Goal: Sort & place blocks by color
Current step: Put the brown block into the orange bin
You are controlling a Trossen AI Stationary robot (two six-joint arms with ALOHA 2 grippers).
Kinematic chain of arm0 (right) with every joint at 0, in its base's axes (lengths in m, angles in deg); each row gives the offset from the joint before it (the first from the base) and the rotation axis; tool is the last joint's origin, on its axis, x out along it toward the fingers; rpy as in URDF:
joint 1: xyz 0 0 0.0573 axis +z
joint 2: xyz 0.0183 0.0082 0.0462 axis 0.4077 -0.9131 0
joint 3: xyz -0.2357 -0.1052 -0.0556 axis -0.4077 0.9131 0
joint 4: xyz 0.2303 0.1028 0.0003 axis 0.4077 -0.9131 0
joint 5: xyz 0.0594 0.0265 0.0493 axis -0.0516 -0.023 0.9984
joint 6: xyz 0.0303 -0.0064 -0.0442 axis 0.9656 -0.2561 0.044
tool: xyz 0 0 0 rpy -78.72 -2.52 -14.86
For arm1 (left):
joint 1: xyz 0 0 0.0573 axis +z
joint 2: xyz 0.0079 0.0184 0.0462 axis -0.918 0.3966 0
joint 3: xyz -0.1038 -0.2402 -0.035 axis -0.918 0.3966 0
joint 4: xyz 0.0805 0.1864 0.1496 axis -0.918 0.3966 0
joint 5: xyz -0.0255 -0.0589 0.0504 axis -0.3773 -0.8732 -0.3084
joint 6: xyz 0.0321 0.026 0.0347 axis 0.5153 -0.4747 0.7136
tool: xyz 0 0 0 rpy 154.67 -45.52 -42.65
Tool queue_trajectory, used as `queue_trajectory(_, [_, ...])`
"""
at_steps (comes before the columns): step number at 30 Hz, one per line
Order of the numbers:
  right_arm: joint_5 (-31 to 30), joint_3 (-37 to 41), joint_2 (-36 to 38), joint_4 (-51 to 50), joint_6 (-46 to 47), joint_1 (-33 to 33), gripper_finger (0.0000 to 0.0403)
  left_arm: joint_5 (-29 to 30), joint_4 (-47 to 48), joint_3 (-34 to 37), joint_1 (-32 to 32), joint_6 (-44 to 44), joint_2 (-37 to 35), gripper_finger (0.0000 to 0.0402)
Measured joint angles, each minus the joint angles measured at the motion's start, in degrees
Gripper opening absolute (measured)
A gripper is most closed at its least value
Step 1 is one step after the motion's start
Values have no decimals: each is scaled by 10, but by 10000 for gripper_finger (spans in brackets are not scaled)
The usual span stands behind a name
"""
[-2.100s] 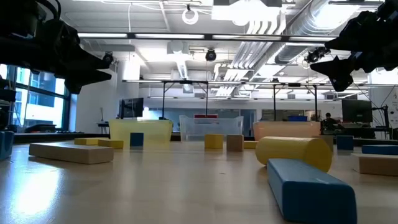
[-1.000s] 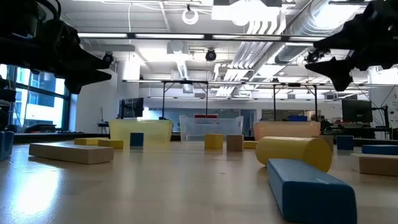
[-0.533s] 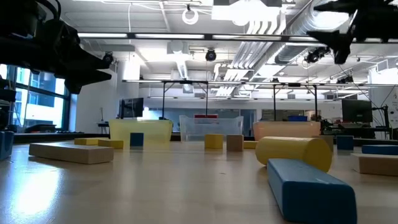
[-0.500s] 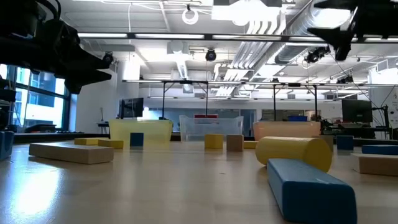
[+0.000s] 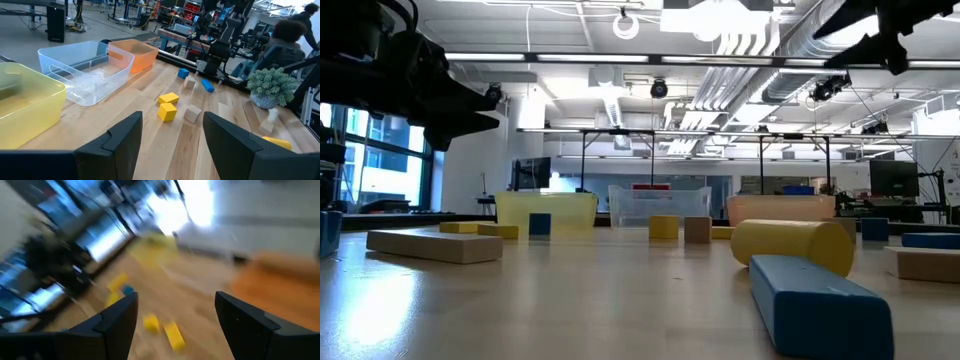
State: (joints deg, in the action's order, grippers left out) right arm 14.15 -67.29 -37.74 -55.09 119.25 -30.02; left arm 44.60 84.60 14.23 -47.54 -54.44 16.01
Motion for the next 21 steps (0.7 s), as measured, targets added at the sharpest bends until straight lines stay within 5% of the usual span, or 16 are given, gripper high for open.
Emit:
queue_trajectory(10, [72, -40, -162, -169, 215, 0, 254, 0, 0, 0, 0, 0, 0, 200])
queue_trajectory(21, [127, -40, -304, -174, 260, 0, 254, 0, 0, 0, 0, 0, 0, 200])
